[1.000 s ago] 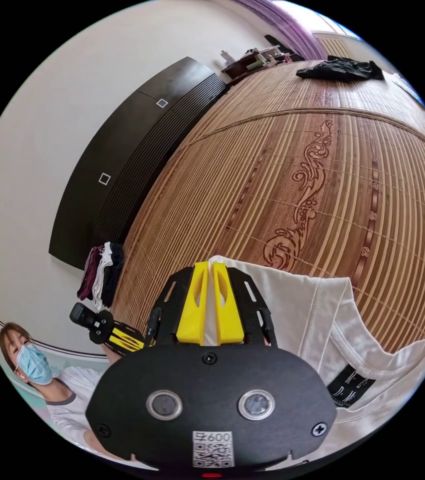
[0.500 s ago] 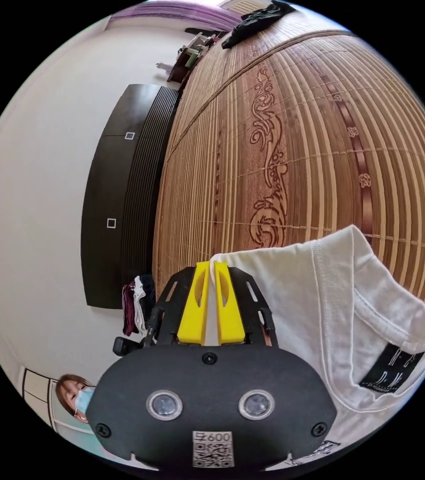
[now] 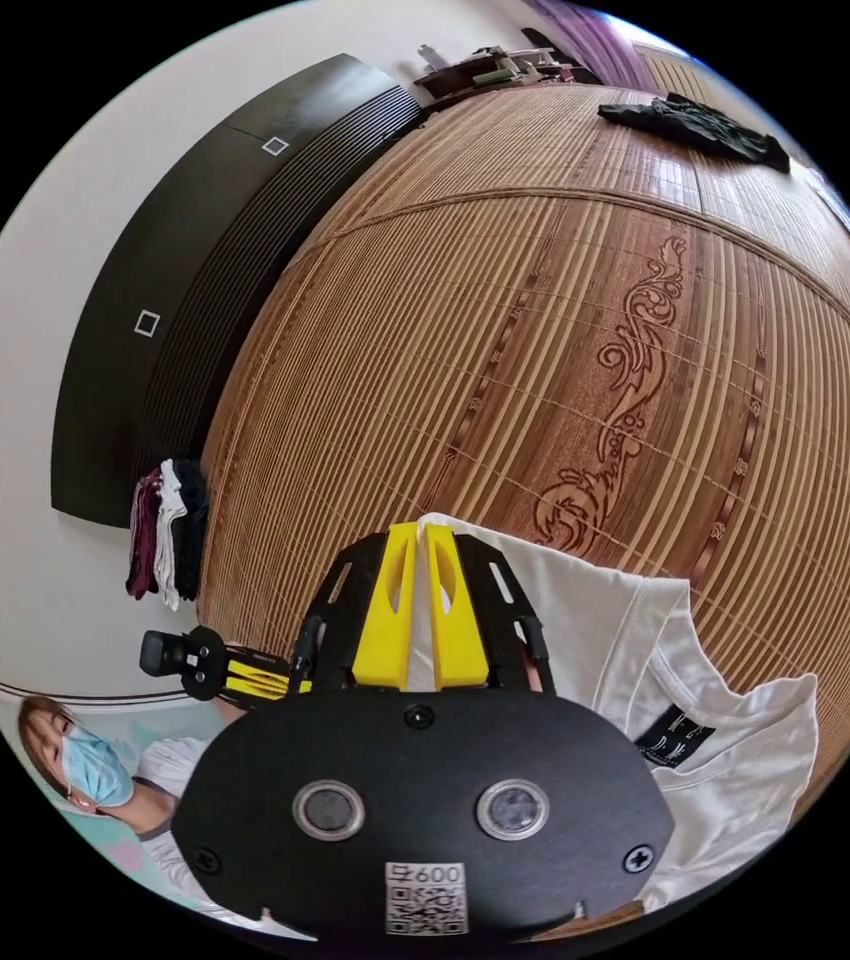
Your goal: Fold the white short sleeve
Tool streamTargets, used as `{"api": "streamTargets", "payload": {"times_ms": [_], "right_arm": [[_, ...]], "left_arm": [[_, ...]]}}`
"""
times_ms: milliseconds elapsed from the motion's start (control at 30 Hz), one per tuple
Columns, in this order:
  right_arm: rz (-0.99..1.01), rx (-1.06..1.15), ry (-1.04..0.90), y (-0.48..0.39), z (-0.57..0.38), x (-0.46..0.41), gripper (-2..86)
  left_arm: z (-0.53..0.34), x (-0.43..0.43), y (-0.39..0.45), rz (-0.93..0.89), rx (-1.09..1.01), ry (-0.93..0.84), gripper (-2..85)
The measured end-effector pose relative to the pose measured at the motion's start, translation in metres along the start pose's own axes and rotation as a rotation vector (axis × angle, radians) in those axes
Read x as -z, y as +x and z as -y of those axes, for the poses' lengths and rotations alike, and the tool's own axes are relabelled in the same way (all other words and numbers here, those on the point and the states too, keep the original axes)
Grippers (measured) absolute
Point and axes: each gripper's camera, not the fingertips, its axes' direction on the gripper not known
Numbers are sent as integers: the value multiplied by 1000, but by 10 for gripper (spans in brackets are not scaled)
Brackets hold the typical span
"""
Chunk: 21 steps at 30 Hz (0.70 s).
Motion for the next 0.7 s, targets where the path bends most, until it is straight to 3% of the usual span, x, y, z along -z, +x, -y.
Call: {"api": "streamTargets", "payload": {"times_ms": [167, 300, 433, 533, 700], "right_arm": [[39, -104, 4, 25, -11, 0, -9], [13, -147, 163, 35, -21, 25, -9], [228, 30, 83, 30, -31, 9, -8], [141, 149, -91, 21, -47, -23, -8], [153, 163, -21, 47, -85, -36, -8]], "left_arm": [[0, -3, 3, 1, 2, -4, 5], [0, -4, 5, 5, 1, -6, 5], [-1, -5, 3, -13, 12, -4, 5], [-2, -5, 4, -15, 15, -4, 5], [-2, -5, 6, -16, 15, -4, 5]]}}
